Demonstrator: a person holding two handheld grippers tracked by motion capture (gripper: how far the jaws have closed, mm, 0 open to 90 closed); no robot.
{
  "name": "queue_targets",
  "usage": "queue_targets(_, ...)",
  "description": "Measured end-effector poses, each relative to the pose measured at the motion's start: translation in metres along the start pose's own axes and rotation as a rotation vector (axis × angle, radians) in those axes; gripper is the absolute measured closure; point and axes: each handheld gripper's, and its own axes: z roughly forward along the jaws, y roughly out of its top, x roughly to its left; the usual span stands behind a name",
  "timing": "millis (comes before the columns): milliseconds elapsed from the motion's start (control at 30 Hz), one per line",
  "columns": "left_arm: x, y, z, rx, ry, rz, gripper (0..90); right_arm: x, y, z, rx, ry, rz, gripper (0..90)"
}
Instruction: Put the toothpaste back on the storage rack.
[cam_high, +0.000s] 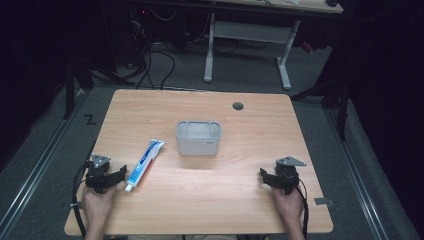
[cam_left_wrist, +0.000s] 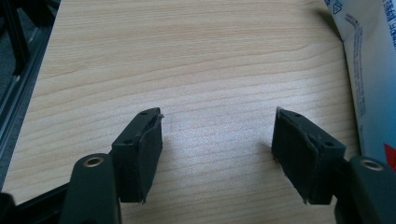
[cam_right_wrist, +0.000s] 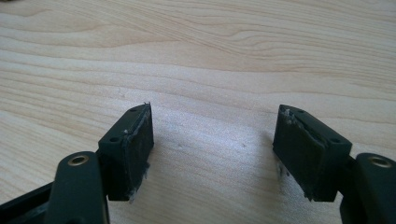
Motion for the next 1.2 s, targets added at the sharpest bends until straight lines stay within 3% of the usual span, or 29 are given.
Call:
queue_targets(100, 0.0, 0.0, 0.0, -0.001, -0.003, -0.007, 33.1, 0.0, 0.0, 0.0, 0.0, 0.0, 0.0, 28.6)
queue_targets(167, 0.002, 0.0, 0.0, -0.003, -0.032, -0.026, 29.2, 0.0, 0.0, 0.0, 0.0, 0.0, 0.0, 28.6)
queue_targets(300, -0.002, 0.001, 0.002, 0.01, -0.017, 0.008, 27.2, 0.0, 0.0, 0.0, 0.0, -0.001, 0.0, 28.6)
queue_targets(567, -0.004, 0.004, 0.001, 0.039, -0.021, 0.006, 23.6, 0.0, 0.0, 0.0, 0.0, 0.001, -0.002, 28.6)
queue_targets(767, 0.001, 0.005, 0.001, 0.019, -0.047, -0.051, 28.4, 0.0, 0.0, 0.0, 0.001, 0.001, -0.002, 28.6)
queue_targets(1200, 0.002, 0.01, -0.011, -0.02, -0.088, -0.018, 36.6, 0.0, 0.0, 0.0, 0.0, 0.0, -0.002, 28.6)
